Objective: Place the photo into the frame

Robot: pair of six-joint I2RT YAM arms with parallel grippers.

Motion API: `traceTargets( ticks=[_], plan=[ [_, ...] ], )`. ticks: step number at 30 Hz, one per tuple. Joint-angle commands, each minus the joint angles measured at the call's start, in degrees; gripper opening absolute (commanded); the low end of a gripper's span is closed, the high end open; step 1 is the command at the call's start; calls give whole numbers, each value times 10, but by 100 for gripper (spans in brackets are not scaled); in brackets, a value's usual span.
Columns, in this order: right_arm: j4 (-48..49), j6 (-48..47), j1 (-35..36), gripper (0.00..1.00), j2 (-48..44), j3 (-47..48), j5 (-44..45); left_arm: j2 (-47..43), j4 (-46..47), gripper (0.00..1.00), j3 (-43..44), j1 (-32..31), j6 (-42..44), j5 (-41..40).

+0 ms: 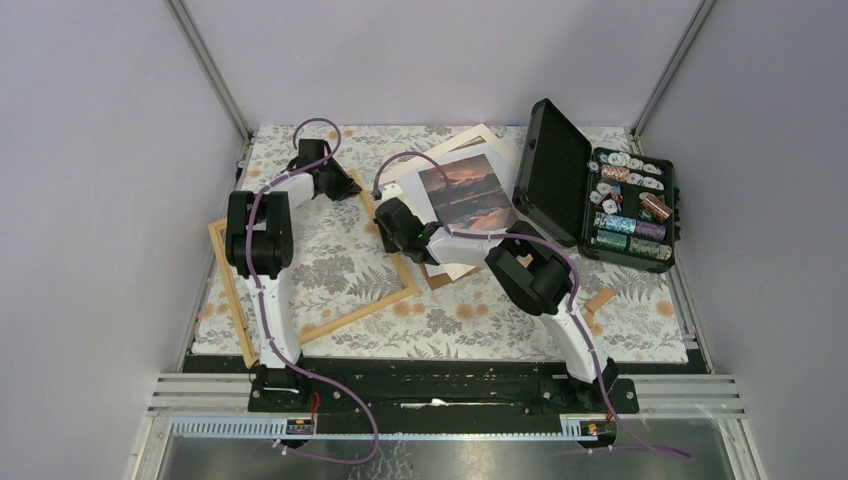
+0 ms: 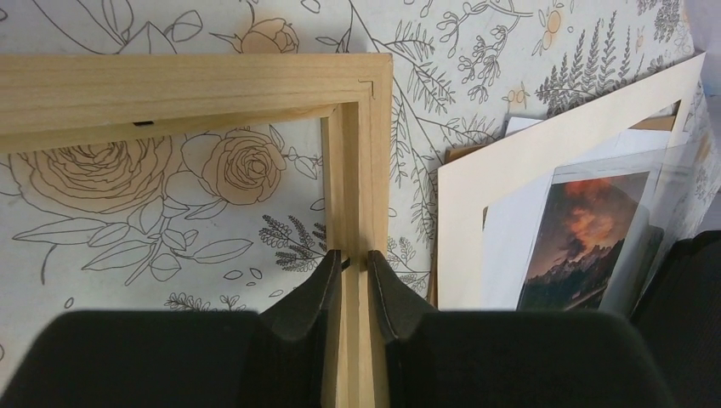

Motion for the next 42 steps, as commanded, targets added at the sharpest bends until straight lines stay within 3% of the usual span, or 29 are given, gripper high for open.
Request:
traceTargets(
  ticks=[1, 7, 15, 28, 35, 42],
  plan=[
    [8, -2, 4, 0, 15, 26, -49, -26, 38, 16, 2, -11, -13, 21],
    [-2, -9, 4, 0, 27, 41, -69, -16, 10, 10, 28, -23, -6, -5],
    [-28, -21, 5, 0, 50, 74, -120, 1, -23, 10, 58, -43, -10, -34],
    [-28, -20, 5, 0, 47, 74, -128, 28, -48, 36, 93, -58, 0, -67],
    [-28, -22, 4, 0, 47, 75, -128, 55, -107, 37, 137, -66, 27, -112],
    [-28, -24, 5, 0, 46, 74, -130, 73, -125, 31, 173, -75, 36, -117]
  ],
)
